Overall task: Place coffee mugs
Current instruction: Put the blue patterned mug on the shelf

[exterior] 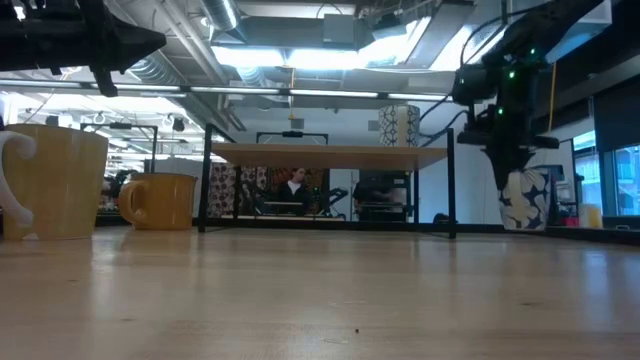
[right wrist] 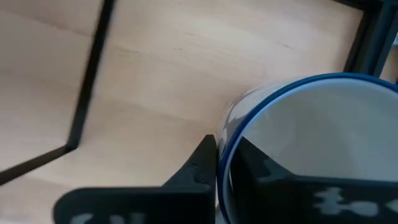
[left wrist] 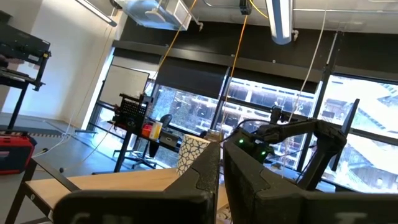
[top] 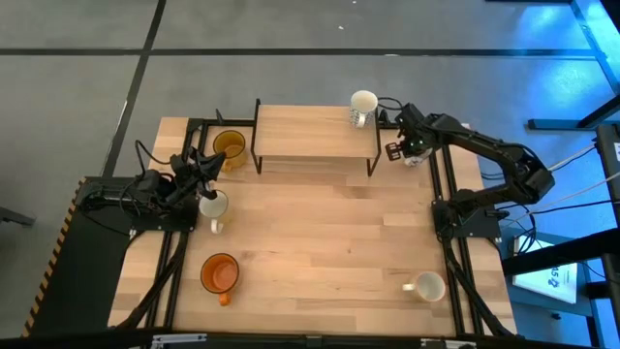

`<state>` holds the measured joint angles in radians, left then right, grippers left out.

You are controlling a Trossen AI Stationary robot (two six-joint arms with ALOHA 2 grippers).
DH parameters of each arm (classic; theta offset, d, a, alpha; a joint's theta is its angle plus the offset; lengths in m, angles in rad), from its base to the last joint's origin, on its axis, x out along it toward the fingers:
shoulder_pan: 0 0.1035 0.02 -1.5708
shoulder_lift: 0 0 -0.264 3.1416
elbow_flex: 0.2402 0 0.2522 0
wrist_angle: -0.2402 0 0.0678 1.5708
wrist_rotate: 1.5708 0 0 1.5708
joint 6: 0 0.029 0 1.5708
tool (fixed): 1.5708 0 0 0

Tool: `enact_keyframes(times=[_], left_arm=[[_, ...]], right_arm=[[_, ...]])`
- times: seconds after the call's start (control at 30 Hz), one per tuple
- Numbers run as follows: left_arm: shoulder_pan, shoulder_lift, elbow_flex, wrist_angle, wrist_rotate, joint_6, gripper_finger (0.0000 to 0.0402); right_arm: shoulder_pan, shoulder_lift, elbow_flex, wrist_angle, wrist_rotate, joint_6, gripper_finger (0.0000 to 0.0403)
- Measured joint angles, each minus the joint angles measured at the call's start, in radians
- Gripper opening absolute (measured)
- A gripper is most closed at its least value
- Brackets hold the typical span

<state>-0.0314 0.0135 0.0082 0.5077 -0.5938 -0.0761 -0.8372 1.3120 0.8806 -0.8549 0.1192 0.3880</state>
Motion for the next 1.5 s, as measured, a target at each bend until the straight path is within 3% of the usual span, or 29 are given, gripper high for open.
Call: enact_keyframes(times=[0.57, 1.03, 1.23, 1.5], left_arm=[[0.000, 0.000, 0.000, 0.000, 0.000, 0.000, 0.0015], [0.000, 0.000, 0.000, 0.000, 0.006, 0.000, 0.0015], [0.000, 0.000, 0.000, 0.000, 0.007, 0.000, 0.0015], [0.000, 0.000, 0.000, 0.000, 0.008, 0.000, 0.0015]], right_arm=[[0.269, -0.138, 0.086, -0.209, 0.010, 0.096, 0.0009], [0.580, -0.141, 0.215, -0.226, -0.134, 0.080, 0.0007], [0.708, -0.136, 0.238, -0.178, -0.138, 0.106, 0.0007], [0.782, -0.105, 0.240, 0.090, -0.110, 0.101, 0.0009]])
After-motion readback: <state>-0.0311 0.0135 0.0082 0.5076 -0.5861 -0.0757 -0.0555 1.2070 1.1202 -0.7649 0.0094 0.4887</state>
